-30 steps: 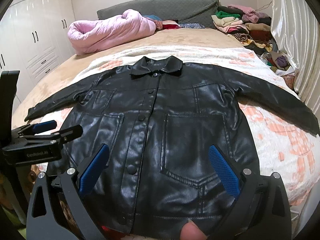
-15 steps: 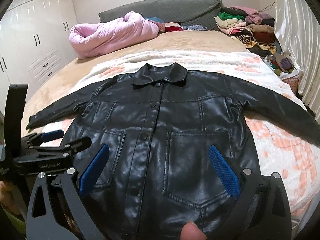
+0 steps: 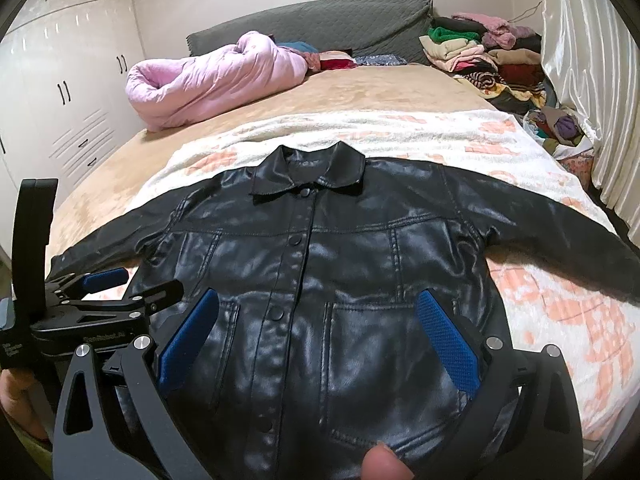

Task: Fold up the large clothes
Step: 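Hold both tools open above the black leather jacket, moving toward its collar, then reach the right tool to the jacket sleeve cuff and grasp it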

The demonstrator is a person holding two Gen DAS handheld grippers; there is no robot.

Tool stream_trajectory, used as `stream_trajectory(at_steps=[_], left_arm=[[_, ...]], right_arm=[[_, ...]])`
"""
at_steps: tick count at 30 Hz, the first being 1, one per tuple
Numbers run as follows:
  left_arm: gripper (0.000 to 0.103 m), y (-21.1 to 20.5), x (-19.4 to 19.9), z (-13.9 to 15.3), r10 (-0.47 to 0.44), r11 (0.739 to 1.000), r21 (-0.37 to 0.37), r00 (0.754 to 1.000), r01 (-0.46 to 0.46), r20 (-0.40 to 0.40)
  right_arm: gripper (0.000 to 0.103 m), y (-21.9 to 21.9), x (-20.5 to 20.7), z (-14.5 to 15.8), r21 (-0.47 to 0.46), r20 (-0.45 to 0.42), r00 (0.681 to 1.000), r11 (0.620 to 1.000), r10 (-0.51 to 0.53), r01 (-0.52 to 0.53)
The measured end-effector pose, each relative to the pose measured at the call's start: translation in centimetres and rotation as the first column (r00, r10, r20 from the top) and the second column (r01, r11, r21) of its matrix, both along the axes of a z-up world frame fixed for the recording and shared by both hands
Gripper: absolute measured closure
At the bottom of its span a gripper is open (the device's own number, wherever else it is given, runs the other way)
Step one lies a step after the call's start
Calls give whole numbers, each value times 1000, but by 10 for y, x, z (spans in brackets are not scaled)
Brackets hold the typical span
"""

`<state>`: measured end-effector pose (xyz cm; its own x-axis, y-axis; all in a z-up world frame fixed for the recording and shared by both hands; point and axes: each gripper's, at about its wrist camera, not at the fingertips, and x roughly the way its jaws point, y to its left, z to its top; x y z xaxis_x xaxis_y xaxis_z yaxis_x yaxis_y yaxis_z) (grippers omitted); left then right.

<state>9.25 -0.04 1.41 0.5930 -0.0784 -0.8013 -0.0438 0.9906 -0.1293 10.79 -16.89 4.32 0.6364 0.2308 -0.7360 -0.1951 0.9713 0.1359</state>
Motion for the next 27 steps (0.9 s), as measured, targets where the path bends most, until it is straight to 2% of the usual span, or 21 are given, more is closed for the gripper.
stream_trajectory(at_steps=[20,27], left_arm=[[9,9,56,21,34,998,-53,999,-32,32],[9,2,76,31,29,998,-48,998,-26,51]], right_arm=[[4,-25,65,32,-5,44,995,996,-93,93],[4,-36,92,47,-3,82,989,992,-125,126]])
